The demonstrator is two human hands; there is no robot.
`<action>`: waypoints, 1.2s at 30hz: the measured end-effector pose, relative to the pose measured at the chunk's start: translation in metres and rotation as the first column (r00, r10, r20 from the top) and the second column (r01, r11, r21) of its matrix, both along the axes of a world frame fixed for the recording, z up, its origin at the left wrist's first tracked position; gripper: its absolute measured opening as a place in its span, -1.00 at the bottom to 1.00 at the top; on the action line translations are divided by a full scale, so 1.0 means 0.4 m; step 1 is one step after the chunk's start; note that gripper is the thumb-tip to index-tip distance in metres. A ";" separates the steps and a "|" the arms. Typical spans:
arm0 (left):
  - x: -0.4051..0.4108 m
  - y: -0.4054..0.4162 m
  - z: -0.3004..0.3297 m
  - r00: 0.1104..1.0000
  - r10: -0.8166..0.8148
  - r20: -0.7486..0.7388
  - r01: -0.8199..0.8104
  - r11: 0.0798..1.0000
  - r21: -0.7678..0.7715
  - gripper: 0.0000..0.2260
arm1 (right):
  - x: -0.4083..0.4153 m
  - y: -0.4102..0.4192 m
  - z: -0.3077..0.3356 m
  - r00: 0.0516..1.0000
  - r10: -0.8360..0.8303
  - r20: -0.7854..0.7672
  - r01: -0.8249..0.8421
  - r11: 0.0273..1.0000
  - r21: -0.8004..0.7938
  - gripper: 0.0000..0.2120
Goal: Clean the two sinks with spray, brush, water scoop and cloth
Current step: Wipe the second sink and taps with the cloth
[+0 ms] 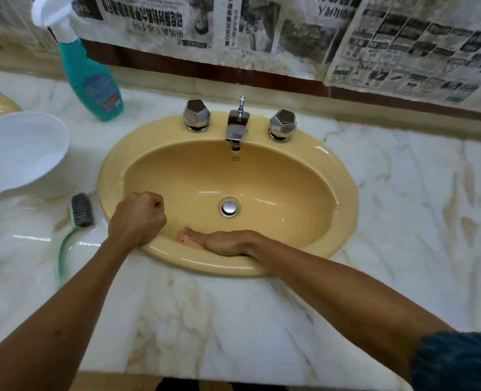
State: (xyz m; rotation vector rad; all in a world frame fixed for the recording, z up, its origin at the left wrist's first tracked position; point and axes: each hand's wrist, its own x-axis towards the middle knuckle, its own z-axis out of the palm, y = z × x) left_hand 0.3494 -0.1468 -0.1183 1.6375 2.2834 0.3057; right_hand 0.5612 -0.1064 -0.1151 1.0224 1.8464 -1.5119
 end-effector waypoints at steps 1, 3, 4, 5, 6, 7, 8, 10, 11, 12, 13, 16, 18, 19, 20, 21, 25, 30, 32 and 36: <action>0.002 -0.001 0.000 1.000 0.002 -0.013 -0.002 1.000 -0.001 -0.75 | -0.013 -0.018 0.019 0.998 0.021 -0.065 -0.024 0.999 -0.042 -0.36; 0.008 -0.001 -0.001 0.999 0.003 -0.044 -0.004 1.000 -0.015 -0.77 | 0.055 -0.022 0.036 0.977 0.162 -0.142 -0.158 0.987 0.035 -0.37; 0.011 -0.002 0.001 0.998 0.004 -0.057 -0.006 1.000 -0.027 -0.78 | 0.121 -0.008 0.048 0.962 0.239 -0.129 -0.226 0.968 0.109 -0.42; 0.014 -0.002 0.002 0.998 0.007 -0.063 -0.009 0.999 -0.031 -0.78 | 0.191 0.011 0.053 0.952 0.301 -0.051 -0.288 0.942 0.174 -0.47; 0.016 -0.001 0.003 0.998 0.007 -0.064 -0.009 0.999 -0.033 -0.77 | 0.261 0.036 0.060 0.940 0.336 0.067 -0.342 0.909 0.239 -0.50; 0.021 -0.001 0.006 0.998 0.007 -0.059 -0.009 0.999 -0.036 -0.77 | 0.323 0.067 0.073 0.901 0.388 0.194 -0.431 0.851 0.298 -0.50; 0.023 0.001 0.006 0.998 0.009 -0.056 -0.012 0.999 -0.044 -0.77 | 0.376 0.102 0.087 0.824 0.467 0.319 -0.563 0.738 0.372 -0.47; 0.024 0.002 0.004 0.998 0.031 -0.055 -0.034 0.997 -0.063 -0.79 | 0.418 0.180 0.053 0.569 0.585 0.578 -0.817 0.320 0.480 -0.35; 0.025 0.003 0.003 0.997 0.055 -0.045 -0.057 0.997 -0.058 -0.81 | 0.424 0.234 0.021 0.482 0.562 0.673 -0.860 0.154 0.487 -0.28; 0.025 0.003 -0.001 0.995 0.089 -0.037 -0.090 0.995 -0.032 -0.84 | 0.421 0.289 -0.008 0.434 0.500 0.750 -0.873 0.028 0.487 -0.23; 0.007 -0.001 -0.004 0.991 0.131 -0.039 -0.130 0.991 0.010 -0.87 | 0.378 0.354 -0.044 0.403 0.438 0.803 -0.864 -0.107 0.492 -0.25; 0.017 -0.007 -0.020 0.982 0.159 -0.102 -0.143 0.978 0.155 -0.73 | 0.262 0.480 -0.108 0.378 0.387 0.841 -0.771 -0.372 0.517 -0.33; 0.009 -0.007 -0.023 0.978 0.190 -0.082 -0.172 0.967 0.186 -0.58 | 0.095 0.492 -0.151 0.439 0.463 0.770 -0.657 -0.418 0.627 -0.39; 0.001 -0.005 -0.026 0.978 0.196 -0.075 -0.179 0.966 0.186 -0.51 | -0.005 0.477 -0.166 0.491 0.550 0.676 -0.569 -0.385 0.727 -0.45; -0.003 -0.004 -0.027 0.977 0.202 -0.073 -0.186 0.965 0.182 -0.46 | -0.097 0.444 -0.157 0.535 0.652 0.537 -0.469 -0.299 0.831 -0.51; -0.007 -0.004 -0.030 0.975 0.208 -0.073 -0.192 0.964 0.181 -0.42 | -0.175 0.414 -0.153 0.542 0.726 0.423 -0.403 -0.217 0.889 -0.53; -0.015 0.001 -0.041 0.970 0.239 -0.050 -0.225 0.954 0.197 -0.36 | -0.283 0.366 -0.187 0.592 0.713 0.376 -0.303 -0.236 0.923 -0.47; -0.010 -0.003 -0.042 0.968 0.245 -0.058 -0.229 0.953 0.200 -0.36 | 0.023 0.420 -0.230 0.645 0.547 0.533 -0.511 -0.209 0.833 -0.38; -0.012 -0.003 -0.040 0.967 0.251 -0.049 -0.236 0.950 0.206 -0.37 | 0.145 0.385 -0.244 0.702 0.490 0.517 -0.543 -0.102 0.834 -0.44; -0.004 -0.002 -0.035 0.967 0.255 -0.015 -0.245 0.942 0.228 -0.37 | 0.258 0.243 -0.232 0.840 0.286 0.461 -0.542 0.407 0.735 -0.37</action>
